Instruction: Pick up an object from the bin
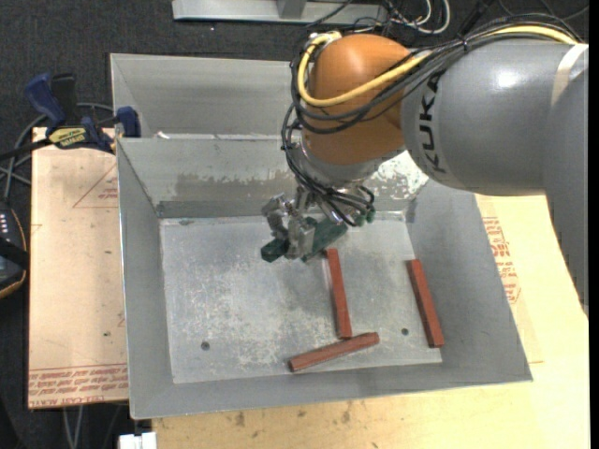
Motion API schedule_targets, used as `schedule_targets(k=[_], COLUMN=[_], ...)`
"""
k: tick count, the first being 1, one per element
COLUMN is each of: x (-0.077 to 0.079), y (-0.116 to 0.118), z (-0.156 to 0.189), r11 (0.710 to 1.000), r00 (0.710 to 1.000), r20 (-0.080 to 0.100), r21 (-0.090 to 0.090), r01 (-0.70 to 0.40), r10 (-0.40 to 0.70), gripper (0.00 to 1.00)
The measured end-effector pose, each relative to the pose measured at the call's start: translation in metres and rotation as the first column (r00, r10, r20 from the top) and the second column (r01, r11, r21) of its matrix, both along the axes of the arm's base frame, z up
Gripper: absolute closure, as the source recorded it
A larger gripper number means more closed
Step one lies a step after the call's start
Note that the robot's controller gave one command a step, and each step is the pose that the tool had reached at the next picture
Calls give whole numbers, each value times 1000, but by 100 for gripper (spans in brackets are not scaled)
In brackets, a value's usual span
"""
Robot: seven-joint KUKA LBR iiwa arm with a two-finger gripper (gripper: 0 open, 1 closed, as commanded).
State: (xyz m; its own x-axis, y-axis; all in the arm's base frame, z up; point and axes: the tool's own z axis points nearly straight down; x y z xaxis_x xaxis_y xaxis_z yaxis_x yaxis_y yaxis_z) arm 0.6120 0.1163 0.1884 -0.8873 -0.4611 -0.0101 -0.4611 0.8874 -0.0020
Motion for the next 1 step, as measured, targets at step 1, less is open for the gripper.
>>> schedule_targets(k=[1], x=[20], y=[24], z=[62], r11=[824], r00=[824], r20=[-2], r21=[-4], r01=[-566], r10=[566], gripper=[100])
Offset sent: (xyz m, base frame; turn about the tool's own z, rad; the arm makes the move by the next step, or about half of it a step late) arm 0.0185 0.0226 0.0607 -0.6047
